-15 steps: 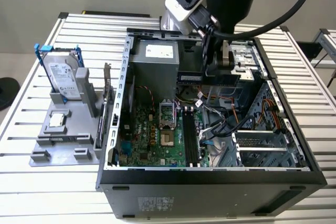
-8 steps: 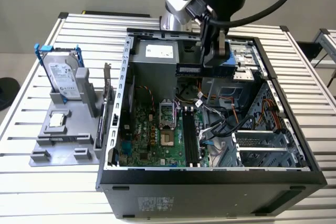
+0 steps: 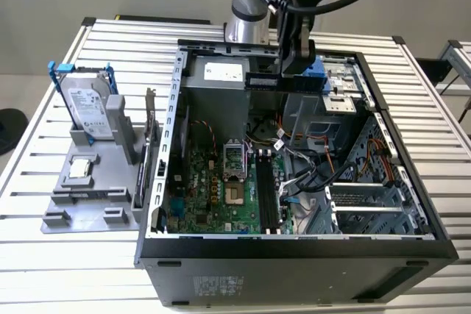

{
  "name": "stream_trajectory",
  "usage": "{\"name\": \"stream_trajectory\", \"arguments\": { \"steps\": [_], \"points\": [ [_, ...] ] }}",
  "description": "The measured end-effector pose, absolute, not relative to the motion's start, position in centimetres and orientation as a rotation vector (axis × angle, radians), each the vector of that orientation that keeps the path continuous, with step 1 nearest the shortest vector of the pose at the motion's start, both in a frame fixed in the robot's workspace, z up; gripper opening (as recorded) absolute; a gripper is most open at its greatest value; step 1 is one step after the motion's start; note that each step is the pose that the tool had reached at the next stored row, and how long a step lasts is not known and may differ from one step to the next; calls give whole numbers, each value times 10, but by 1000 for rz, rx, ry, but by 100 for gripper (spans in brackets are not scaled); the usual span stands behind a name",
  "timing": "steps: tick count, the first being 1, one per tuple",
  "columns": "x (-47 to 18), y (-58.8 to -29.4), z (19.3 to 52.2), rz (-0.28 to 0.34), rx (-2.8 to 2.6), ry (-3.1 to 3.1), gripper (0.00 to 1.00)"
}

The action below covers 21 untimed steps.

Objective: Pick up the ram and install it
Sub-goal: 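Insert the ram into the slot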

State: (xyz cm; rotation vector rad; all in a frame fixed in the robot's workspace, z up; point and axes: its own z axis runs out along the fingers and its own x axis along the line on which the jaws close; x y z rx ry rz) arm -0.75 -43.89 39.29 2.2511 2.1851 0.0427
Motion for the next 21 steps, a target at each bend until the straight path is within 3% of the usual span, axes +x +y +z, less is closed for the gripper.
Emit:
{"name": "stream_trajectory", "arguments": {
  "steps": [7,21],
  "points": [
    [-7,-421,393,42,2251,2185,0],
    [-7,-421,393,43,2277,2157,0]
  ]
}}
